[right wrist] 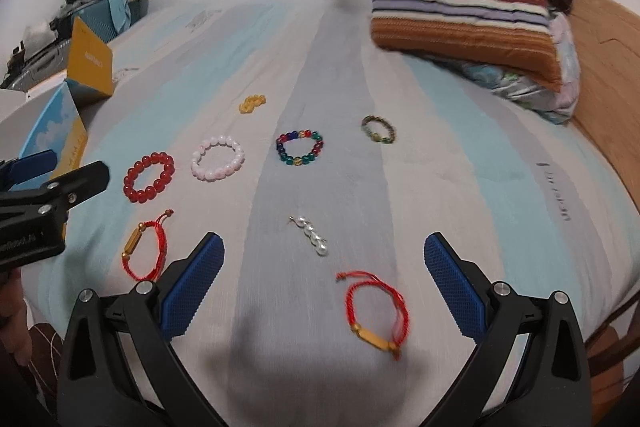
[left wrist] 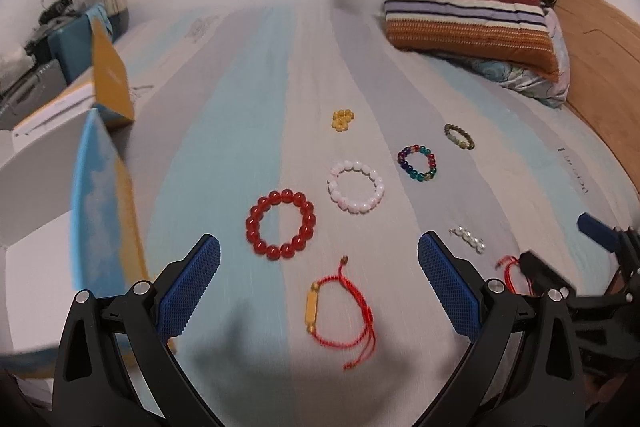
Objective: Organize jewelry
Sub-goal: 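Grasp the red bead bracelet with the left tool while the right tool grasps the pearl string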
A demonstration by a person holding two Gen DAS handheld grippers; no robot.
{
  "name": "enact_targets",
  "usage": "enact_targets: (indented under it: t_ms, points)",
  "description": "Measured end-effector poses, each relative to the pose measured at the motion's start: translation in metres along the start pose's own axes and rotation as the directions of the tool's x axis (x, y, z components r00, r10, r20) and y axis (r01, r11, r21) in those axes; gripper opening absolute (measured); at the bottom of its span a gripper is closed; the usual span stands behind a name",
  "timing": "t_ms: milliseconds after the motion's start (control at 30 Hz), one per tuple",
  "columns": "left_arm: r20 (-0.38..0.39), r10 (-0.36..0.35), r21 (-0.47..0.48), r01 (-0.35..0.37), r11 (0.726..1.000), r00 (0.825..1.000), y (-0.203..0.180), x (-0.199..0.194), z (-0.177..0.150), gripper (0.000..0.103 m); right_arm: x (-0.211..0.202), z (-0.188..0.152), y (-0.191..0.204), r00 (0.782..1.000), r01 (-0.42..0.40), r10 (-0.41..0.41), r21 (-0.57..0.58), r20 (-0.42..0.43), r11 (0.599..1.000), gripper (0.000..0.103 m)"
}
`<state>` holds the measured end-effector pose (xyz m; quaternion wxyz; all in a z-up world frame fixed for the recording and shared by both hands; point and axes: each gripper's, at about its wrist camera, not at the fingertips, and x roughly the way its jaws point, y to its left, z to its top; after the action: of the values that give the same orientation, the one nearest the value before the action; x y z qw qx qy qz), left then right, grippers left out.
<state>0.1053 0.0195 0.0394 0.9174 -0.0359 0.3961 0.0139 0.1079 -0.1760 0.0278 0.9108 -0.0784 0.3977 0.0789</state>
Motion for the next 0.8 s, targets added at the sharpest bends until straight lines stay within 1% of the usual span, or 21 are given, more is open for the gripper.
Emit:
enact_targets:
  t_ms: [100, 200, 367, 600, 633, 700, 733, 800]
  points:
    - [-0.056, 0.02, 0.005, -0.02, 1.0, 0.998, 0.003, 0.029, 0.012, 0.097, 0.024, 0.01, 0.004, 0.999, -0.015, 0.014, -0.005, -0.048, 1.0, 0.096]
    - [-0.087, 0.024, 0.009, -0.024, 1.0, 0.996, 0.007, 0.054, 0.016, 0.097, 0.045, 0.015, 0.006, 0.997, -0.024, 0.023, -0.009, -0.074, 1.0, 0.096]
    - [-0.123, 0.051, 0.002, -0.051, 0.999, 0.991, 0.018, 0.089, 0.012, 0.097, 0.076, 0.009, 0.005, 0.992, -0.056, 0.055, -0.003, -0.117, 0.998, 0.096]
    - [-0.177, 0.049, -0.013, -0.052, 0.999, 0.983, 0.032, 0.123, 0.005, 0.097, 0.104, 0.0, 0.002, 0.985, -0.05, 0.052, 0.015, -0.165, 0.999, 0.096]
    - [-0.183, 0.051, -0.005, -0.053, 0.999, 0.982, 0.032, 0.127, 0.003, 0.097, 0.107, -0.001, 0.001, 0.984, -0.047, 0.049, 0.019, -0.17, 0.999, 0.091]
    - [-0.193, 0.049, 0.004, -0.05, 0.999, 0.98, 0.033, 0.133, 0.0, 0.096, 0.112, -0.004, 0.0, 0.982, -0.044, 0.048, 0.023, -0.181, 0.999, 0.086]
    - [-0.186, 0.049, 0.011, -0.048, 0.999, 0.981, 0.033, 0.134, -0.001, 0.096, 0.115, -0.005, -0.001, 0.981, -0.044, 0.047, 0.025, -0.188, 0.999, 0.081]
    - [-0.178, 0.049, 0.015, -0.047, 0.999, 0.983, 0.033, 0.133, -0.002, 0.093, 0.116, -0.006, -0.002, 0.98, -0.053, 0.059, 0.032, -0.193, 0.998, 0.077]
